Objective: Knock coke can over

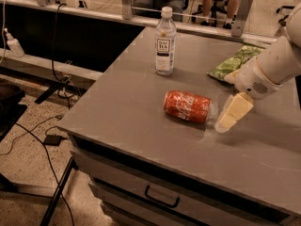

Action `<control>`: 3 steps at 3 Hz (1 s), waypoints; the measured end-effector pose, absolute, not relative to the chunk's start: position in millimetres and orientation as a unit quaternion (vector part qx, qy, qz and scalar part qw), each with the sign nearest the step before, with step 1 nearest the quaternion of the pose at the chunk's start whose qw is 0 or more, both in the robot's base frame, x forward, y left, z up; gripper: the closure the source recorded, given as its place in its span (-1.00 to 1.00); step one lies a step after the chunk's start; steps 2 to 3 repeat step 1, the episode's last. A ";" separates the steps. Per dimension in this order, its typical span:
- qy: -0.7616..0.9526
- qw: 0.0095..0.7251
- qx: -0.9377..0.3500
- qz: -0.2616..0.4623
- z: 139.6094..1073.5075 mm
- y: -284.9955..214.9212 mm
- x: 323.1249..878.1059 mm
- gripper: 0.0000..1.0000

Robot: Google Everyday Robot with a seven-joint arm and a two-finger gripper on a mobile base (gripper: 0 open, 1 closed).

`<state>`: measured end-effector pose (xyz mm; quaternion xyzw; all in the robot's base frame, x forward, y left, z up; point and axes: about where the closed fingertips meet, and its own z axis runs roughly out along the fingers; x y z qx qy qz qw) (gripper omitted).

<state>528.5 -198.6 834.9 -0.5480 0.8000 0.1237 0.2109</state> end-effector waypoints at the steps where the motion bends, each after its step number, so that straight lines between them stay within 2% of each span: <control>1: 0.799 0.208 -0.551 0.122 835.2 -195.7 527.9 -1.00; 3: 0.799 0.208 -0.551 0.122 835.2 -195.7 527.9 -1.00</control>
Offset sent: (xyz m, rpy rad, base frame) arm 0.0000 0.0000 0.0000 0.0000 0.0000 0.0000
